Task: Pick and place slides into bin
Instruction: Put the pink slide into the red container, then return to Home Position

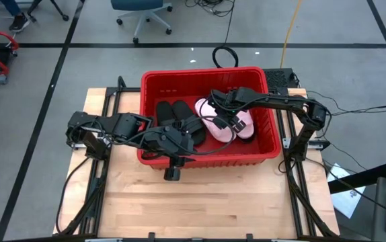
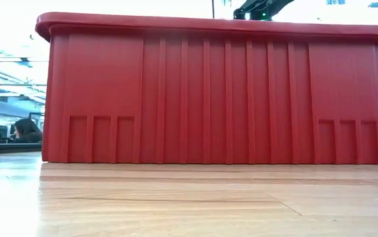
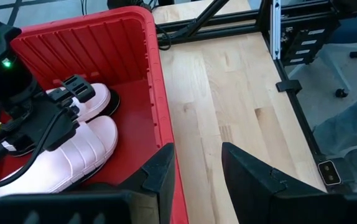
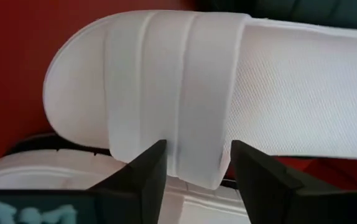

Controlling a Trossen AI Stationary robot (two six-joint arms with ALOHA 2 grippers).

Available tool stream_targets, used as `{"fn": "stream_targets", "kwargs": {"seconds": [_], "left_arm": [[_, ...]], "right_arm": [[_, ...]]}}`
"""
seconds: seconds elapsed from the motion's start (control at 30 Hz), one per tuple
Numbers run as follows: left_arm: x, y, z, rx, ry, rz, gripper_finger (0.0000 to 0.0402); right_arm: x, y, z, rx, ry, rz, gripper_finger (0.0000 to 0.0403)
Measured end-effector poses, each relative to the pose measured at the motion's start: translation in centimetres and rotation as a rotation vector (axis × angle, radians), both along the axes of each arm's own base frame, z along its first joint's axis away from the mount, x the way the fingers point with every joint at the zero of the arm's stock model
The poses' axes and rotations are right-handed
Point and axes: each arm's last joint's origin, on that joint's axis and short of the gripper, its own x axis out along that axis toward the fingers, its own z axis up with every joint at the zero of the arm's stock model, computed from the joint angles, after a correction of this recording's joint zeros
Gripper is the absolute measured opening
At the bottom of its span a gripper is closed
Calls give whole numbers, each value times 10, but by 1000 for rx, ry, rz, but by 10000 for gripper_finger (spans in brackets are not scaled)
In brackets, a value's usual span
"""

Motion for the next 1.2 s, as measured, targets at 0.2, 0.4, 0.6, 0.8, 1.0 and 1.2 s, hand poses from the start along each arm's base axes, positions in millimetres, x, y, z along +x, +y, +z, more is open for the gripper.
{"fn": "stream_targets", "kwargs": {"seconds": [0.2,0.4,0.6,0.8,1.0,1.2], "left_arm": [[0,0,0,-1,0,0,129],[0,0,0,0,0,-1,129],[0,0,0,0,0,-1,129],[0,1,0,41,-9,24,129],[-2,2,2,68,-17,11,129],[-14,4,13,88,-48,35,129]], "right_arm": [[0,0,3,18,-30,-118,164],[-7,3,17,30,-93,-236,156],[-20,8,47,23,-219,-309,157],[-44,21,91,17,-420,-372,131],[-83,52,137,57,-626,-377,60],[-127,89,170,143,-790,-333,4]]}}
